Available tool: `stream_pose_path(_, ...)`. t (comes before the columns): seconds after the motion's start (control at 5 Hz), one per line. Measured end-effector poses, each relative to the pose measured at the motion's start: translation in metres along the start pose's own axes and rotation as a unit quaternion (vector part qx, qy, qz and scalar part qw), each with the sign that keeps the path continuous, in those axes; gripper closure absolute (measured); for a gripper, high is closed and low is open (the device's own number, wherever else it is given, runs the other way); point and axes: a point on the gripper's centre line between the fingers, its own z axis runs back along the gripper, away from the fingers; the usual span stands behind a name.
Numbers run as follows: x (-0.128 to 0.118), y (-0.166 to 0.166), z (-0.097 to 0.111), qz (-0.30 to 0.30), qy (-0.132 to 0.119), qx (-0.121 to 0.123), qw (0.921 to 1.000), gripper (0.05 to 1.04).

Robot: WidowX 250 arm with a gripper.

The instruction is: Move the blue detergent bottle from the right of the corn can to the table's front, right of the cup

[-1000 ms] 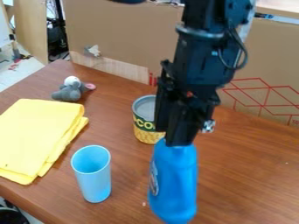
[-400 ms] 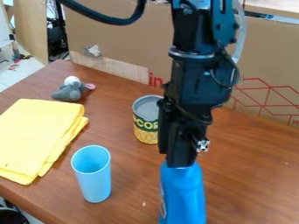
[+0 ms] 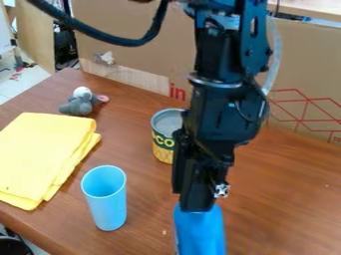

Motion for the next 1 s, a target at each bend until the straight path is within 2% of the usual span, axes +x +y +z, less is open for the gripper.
stream_pose_path(0.2, -0.002, 0.001, -0.004, 0.002, -0.002, 0.007, 1.0, 0.553)
stream_pose_path(0.4, -0.004, -0.001, -0.005, 0.001, 0.0, -0.01, 0.9999, 0.23)
stream_pose_path(0.6, -0.008, 0.01, 0.029, 0.036, -0.052, -0.025, 0.9977, 0.069)
stream_pose_path(0.8, -0.007, 0.009, 0.053, 0.039, -0.081, -0.043, 0.995, 0.075)
stream_pose_path(1.0, -0.021, 0.016, 0.086, 0.065, -0.116, -0.022, 0.9909, 0.076)
